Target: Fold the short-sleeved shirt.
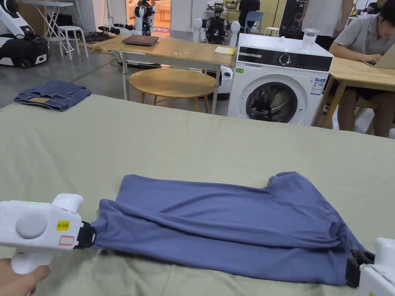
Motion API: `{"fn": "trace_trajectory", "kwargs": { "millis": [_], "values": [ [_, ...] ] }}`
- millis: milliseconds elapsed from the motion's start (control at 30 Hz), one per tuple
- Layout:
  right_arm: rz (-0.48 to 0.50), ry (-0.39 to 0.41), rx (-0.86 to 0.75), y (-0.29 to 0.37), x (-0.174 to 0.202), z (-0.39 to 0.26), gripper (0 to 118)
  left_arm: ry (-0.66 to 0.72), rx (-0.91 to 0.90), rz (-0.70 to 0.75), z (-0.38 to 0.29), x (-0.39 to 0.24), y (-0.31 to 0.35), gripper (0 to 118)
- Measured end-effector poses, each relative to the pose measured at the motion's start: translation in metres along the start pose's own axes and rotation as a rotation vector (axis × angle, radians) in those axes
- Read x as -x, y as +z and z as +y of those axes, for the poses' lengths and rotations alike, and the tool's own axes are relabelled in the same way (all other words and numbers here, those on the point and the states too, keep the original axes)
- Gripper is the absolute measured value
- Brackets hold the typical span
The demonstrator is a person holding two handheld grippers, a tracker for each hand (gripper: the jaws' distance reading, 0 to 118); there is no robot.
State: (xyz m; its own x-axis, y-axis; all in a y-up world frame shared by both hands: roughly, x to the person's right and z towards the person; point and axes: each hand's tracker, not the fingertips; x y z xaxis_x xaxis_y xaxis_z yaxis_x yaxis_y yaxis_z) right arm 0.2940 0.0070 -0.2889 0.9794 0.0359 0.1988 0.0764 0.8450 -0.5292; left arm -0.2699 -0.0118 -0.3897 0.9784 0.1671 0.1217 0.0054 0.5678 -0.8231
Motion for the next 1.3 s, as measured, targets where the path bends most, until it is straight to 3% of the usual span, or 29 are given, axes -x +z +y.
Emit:
{"fn": "trace_trajectory", "kwargs": {
  "millis": [67,167,267,533,700,767,800,867,900,1300],
  "values": [
    [-0.016,-0.014,0.06,-0.015,-0.017,0.003,1,0.008,0.002,-0.004,-0.005,-0.001,-0.001,0],
    [-0.035,-0.014,0.152,-0.039,-0.041,0.008,32,0.04,0.006,-0.005,-0.011,0.0,-0.008,0],
    [-0.029,-0.002,0.248,-0.065,-0.059,0.012,47,0.057,0.016,-0.004,-0.015,-0.002,-0.014,0],
    [0.098,-0.013,0.345,-0.107,-0.062,0.019,49,0.057,0.023,0.01,-0.013,-0.005,-0.015,0],
    [0.081,0.072,0.451,-0.137,-0.045,0.002,49,0.054,0.027,0.014,-0.013,-0.006,-0.015,0],
    [0.065,0.075,0.407,-0.132,-0.044,-0.003,48,0.056,0.032,0.013,-0.014,-0.007,-0.016,0],
    [0.065,0.066,0.404,-0.13,-0.043,-0.003,42,0.06,0.032,0.013,-0.014,-0.006,-0.017,0],
    [0.14,0.016,0.415,-0.127,-0.043,-0.005,3,0.066,0.031,0.013,-0.016,-0.008,-0.017,0],
    [0.099,0.036,0.409,-0.123,-0.041,-0.007,3,0.064,0.029,0.014,-0.017,-0.009,-0.017,0],
    [0.088,0.076,0.268,-0.038,-0.046,0.038,0,0.038,-0.09,-0.021,0.005,-0.01,0.03,0]
  ]
}}
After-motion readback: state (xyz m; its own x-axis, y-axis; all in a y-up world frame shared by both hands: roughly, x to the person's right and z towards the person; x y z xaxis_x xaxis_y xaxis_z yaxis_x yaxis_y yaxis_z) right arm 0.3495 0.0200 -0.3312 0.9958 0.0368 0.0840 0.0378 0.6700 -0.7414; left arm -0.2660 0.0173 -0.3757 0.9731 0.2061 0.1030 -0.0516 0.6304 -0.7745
